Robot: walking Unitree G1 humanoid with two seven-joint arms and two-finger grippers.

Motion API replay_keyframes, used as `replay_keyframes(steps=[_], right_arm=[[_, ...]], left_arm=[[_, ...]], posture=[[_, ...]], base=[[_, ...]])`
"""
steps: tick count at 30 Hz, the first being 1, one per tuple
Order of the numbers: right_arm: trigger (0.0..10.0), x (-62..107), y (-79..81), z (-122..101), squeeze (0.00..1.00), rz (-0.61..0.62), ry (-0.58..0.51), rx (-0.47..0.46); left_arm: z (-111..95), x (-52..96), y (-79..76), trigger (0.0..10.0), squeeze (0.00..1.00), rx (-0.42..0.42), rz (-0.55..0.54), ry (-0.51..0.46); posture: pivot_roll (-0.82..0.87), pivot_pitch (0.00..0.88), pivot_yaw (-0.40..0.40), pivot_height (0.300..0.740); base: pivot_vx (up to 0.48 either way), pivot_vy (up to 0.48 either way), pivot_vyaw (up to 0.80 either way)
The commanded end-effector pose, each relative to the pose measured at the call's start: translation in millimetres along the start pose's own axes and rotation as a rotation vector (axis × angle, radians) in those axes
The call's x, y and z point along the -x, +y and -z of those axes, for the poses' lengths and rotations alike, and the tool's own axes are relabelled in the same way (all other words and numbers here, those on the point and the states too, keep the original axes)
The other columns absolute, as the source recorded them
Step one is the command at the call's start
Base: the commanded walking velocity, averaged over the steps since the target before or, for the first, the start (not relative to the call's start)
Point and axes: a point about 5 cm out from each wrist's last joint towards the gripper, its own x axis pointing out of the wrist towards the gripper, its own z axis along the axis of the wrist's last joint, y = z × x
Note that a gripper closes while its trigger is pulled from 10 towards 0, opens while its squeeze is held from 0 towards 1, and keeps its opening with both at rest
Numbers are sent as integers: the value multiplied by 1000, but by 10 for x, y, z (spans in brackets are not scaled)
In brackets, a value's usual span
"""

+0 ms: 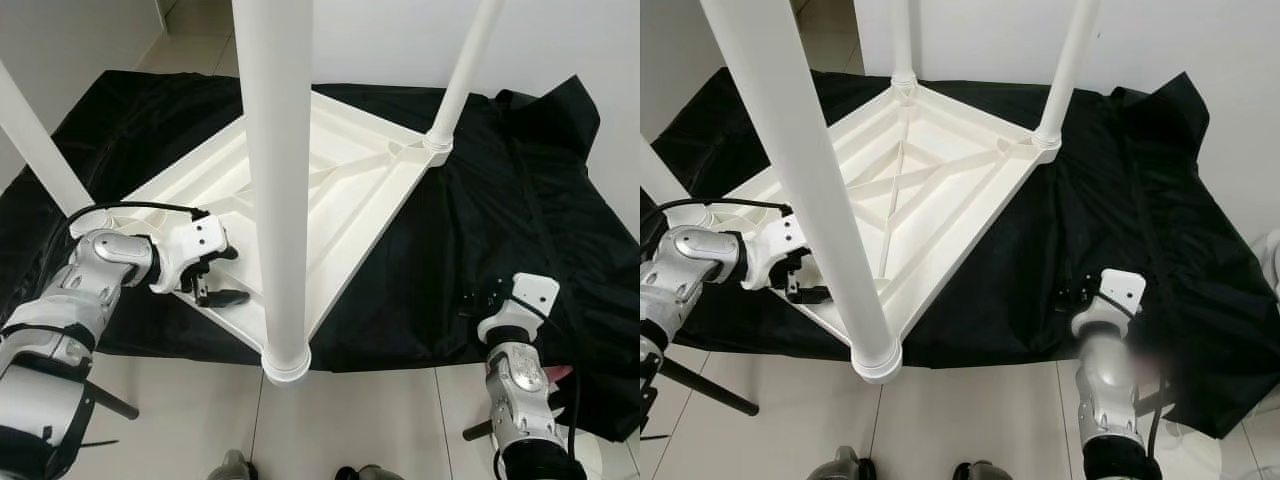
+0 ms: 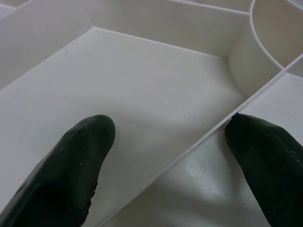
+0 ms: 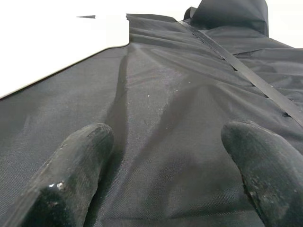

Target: Building children table

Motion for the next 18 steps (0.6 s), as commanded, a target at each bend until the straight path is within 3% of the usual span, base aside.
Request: replay_keyframes(steps=[1,2,3,4,8,9,11,12,15,16,18], right_arm=[[10000,29,-11,37,0,7,22,10],[10000,24,-1,37,0,6,21,9],[10000,21,6,37,0,5,21,8],[10000,16,12,35,0,4,20,7],[10000,9,19,35,0,3,20,6],[10000,8,22,34,0,3,19,5],[10000,9,27,35,0,2,20,5],[10000,13,33,36,0,1,20,4],[10000,15,35,35,0,1,19,4],[10000,16,35,36,0,2,20,3],[10000,16,37,35,0,2,20,3]], left_arm=[[144,-62,5,10000,0,55,-142,43],[137,-76,17,6588,0,44,-162,44],[133,-87,27,6588,0,35,-173,46],[122,-95,35,4667,0,27,-180,44],[100,-114,54,4980,0,29,-199,36],[89,-126,63,4314,0,32,-206,31],[73,-147,68,4235,0,33,-212,26],[51,-176,72,3647,0,29,-216,19],[43,-186,73,3647,0,27,-216,16],[22,-214,75,2902,0,27,-224,12],[-2,-246,77,2353,0,26,-230,4]], posture=[[10,143,-11,740],[9,142,-10,740],[9,142,-10,740],[13,142,-11,740],[14,143,-11,740],[14,143,-11,740],[14,145,-11,740],[13,147,-10,740],[13,147,-10,740],[13,148,-10,740],[12,149,-12,740]], base=[[0,0,0],[0,0,0],[0,0,0],[0,0,0],[0,0,0],[0,0,0],[0,0,0],[0,0,0],[0,0,0],[0,0,0],[0,0,0]])
